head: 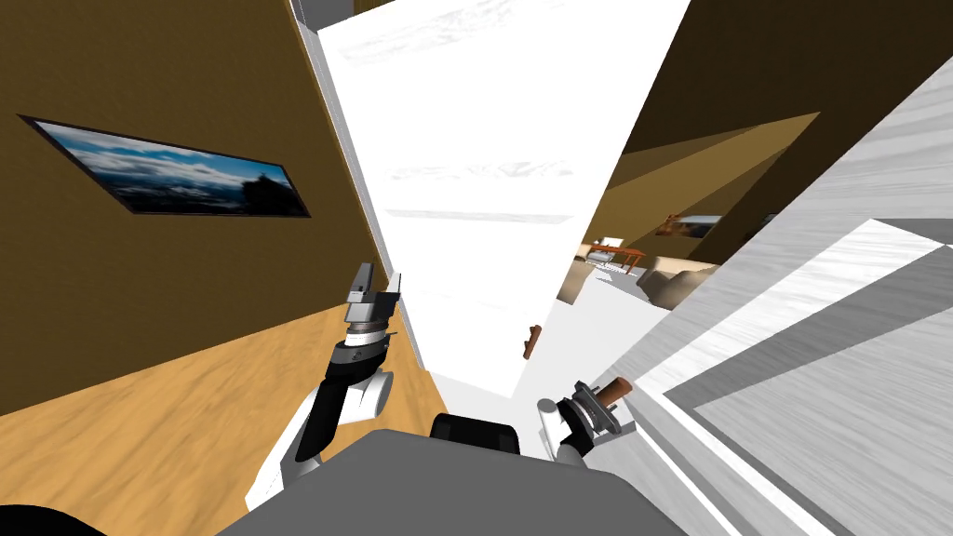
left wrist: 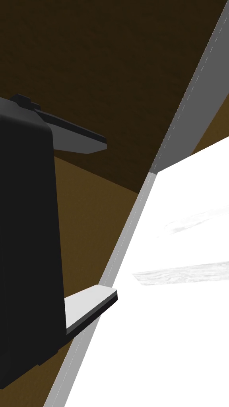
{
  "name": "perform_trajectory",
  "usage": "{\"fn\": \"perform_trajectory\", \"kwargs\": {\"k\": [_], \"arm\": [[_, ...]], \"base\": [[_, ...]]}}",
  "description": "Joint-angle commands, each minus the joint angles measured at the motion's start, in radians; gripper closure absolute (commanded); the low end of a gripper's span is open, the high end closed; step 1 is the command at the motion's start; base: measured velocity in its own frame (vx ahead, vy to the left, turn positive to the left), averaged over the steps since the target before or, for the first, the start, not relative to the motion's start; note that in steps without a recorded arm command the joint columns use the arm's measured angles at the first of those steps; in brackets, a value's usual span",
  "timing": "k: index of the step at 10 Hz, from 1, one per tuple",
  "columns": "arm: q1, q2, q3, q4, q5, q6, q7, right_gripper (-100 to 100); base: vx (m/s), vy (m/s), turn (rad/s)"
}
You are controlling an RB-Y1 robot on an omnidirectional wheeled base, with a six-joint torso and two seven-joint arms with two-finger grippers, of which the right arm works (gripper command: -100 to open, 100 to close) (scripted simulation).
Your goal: Push the door open
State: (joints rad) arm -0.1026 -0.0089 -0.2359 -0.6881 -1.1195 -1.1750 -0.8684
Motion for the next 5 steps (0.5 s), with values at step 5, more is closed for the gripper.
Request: {"fn": "perform_trajectory", "kwargs": {"k": [5], "arm": [[-0.004,-0.05,-0.108,0.027,-0.051,-0.034,0.007,100]], "base": [[0.019,-0.13,0.138]]}}
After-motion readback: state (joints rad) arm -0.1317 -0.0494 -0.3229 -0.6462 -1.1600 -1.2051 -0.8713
